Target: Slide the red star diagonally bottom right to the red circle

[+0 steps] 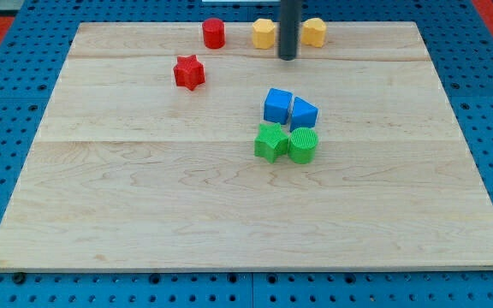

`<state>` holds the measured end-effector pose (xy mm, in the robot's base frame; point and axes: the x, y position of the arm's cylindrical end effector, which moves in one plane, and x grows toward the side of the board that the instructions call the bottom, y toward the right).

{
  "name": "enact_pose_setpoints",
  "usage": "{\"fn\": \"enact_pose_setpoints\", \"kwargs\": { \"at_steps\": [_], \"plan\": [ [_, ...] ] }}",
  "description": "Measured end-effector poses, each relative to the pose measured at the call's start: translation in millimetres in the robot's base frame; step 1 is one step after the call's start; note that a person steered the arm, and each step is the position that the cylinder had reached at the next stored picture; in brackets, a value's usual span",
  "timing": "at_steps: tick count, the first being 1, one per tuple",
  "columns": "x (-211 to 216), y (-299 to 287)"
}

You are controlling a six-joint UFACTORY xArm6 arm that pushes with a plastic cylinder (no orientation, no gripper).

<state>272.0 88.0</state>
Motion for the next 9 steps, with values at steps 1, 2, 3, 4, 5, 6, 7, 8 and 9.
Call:
{"fn": "enact_pose_setpoints", "kwargs": {
  "at_steps": [1, 2, 3, 4, 5, 6, 7, 8, 9],
  "plan": [
    [-2, 58],
    [-18, 98],
    [-30, 123],
    [-31, 123],
    [-31, 117],
    [-31, 111],
    [-31, 103],
    [-31, 95],
    [-31, 92]
  ]
}}
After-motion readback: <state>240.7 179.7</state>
